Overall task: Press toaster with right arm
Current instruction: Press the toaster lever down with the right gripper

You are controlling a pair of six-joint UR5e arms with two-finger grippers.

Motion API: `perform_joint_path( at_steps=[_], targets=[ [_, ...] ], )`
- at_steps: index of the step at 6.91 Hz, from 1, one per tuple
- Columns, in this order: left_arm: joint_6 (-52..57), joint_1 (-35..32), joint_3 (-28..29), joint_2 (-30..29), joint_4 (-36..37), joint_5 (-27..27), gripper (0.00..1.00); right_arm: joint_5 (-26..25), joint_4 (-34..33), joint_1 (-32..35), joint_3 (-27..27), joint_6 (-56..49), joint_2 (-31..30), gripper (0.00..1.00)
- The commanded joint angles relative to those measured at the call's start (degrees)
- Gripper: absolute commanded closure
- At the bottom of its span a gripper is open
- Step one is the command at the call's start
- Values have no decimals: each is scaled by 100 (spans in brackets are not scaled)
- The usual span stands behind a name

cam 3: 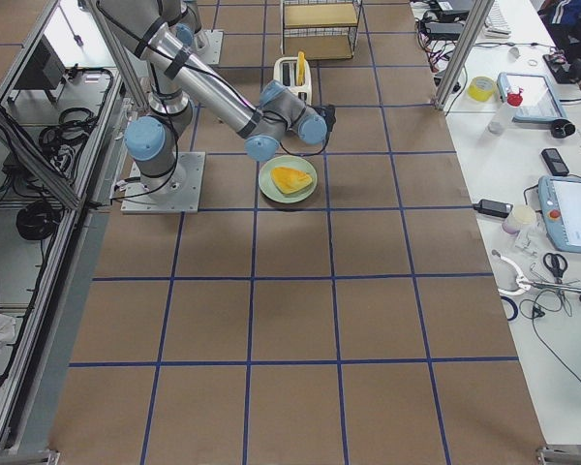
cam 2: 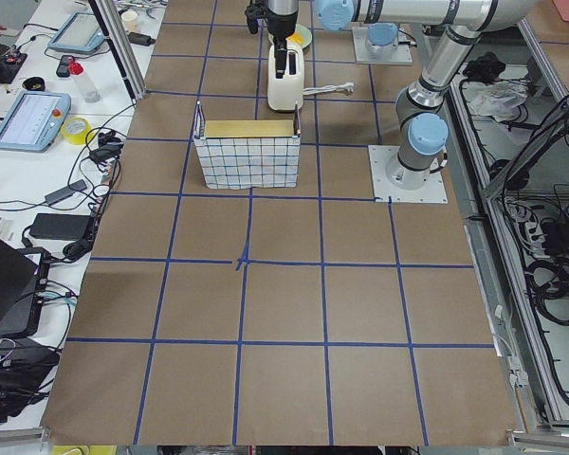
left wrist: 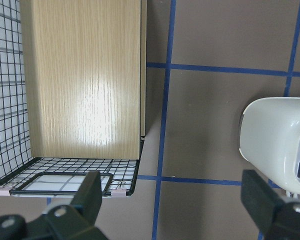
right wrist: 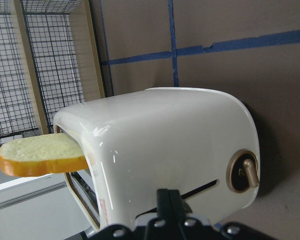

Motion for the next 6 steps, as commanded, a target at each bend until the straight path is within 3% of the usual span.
perform_joint_path(
  at_steps=[1,6],
  targets=[
    [0,0,0,0,0,0,0,-18,-70,0,4,0,77,100],
    [0,0,0,0,0,0,0,-255,-229,0,12,0,253,100]
  ],
)
